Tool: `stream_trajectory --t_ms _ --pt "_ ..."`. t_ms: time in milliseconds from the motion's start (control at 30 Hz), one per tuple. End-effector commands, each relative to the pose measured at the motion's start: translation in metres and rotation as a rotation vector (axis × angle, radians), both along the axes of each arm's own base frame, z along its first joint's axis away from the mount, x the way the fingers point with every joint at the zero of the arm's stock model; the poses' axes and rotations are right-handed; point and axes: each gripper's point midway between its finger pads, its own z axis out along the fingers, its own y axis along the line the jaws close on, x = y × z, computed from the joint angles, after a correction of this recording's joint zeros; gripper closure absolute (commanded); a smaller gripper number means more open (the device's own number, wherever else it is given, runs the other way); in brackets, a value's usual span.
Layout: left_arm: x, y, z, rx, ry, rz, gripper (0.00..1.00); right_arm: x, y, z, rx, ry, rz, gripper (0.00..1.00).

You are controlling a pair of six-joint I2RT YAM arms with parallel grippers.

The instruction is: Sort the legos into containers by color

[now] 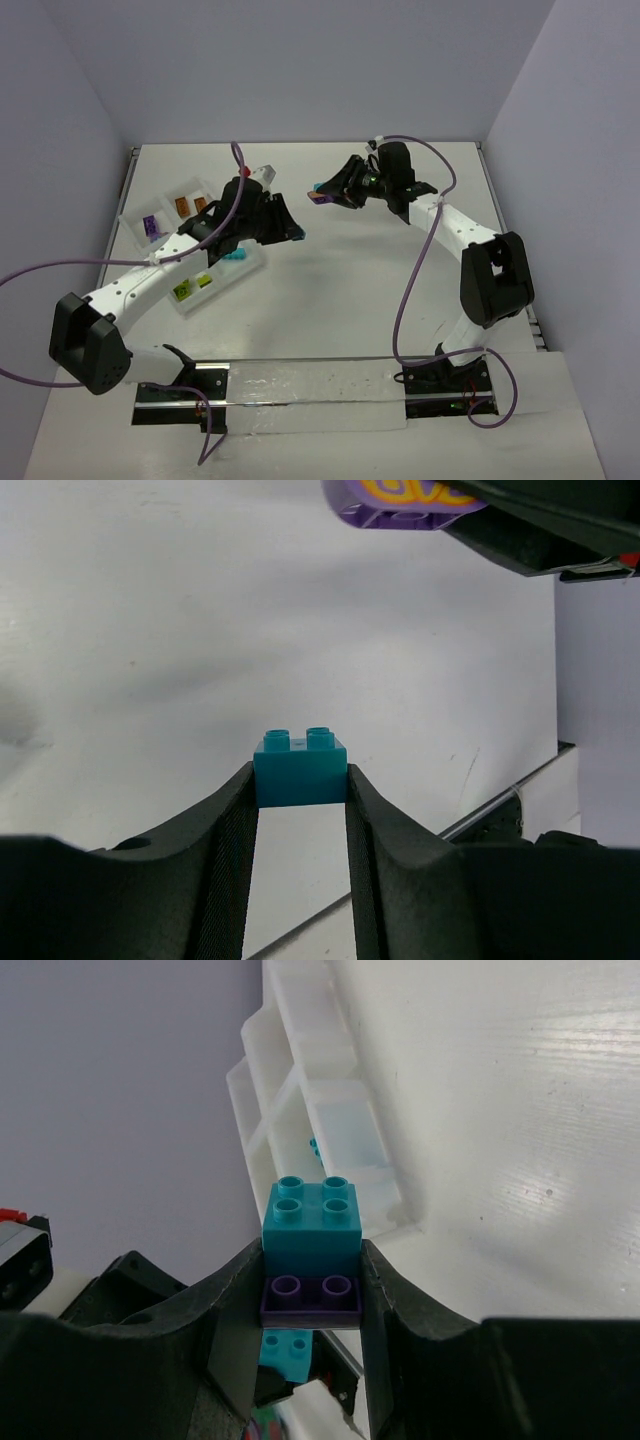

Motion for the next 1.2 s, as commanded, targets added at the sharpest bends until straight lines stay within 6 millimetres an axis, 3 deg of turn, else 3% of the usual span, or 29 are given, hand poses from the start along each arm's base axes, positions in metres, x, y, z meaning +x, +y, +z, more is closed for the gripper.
stream_trajectory --t_ms 0,100,300,567,733,1167 --pt "-0.006 0.04 0.016 0.091 -0.009 0.142 1.0 0.002 -0.009 0.016 -0.011 -0.09 -0.02 1.0" --pt "-0.011 0.079 0.005 0.214 0.042 0.276 1.0 -0.002 -0.016 0.011 -0.03 -0.097 -0.027 1.0" --pt "0.006 0.153 0.0 0.334 0.061 0.529 1.0 -0.016 -0.022 -0.01 -0.059 -0.047 -0.02 1.0" --pt "0.042 0.196 -0.014 0.472 0.078 0.658 1.0 -0.021 -0.027 -0.018 -0.089 -0.041 -0.017 1.0" --pt "0.058 0.198 -0.025 0.514 0.087 0.66 1.0 -0.025 -0.032 -0.017 -0.113 -0.054 -0.031 1.0" --pt "0.075 0.19 -0.051 0.554 0.112 0.607 1.0 -0.031 -0.038 -0.023 -0.153 -0.054 -0.032 1.0"
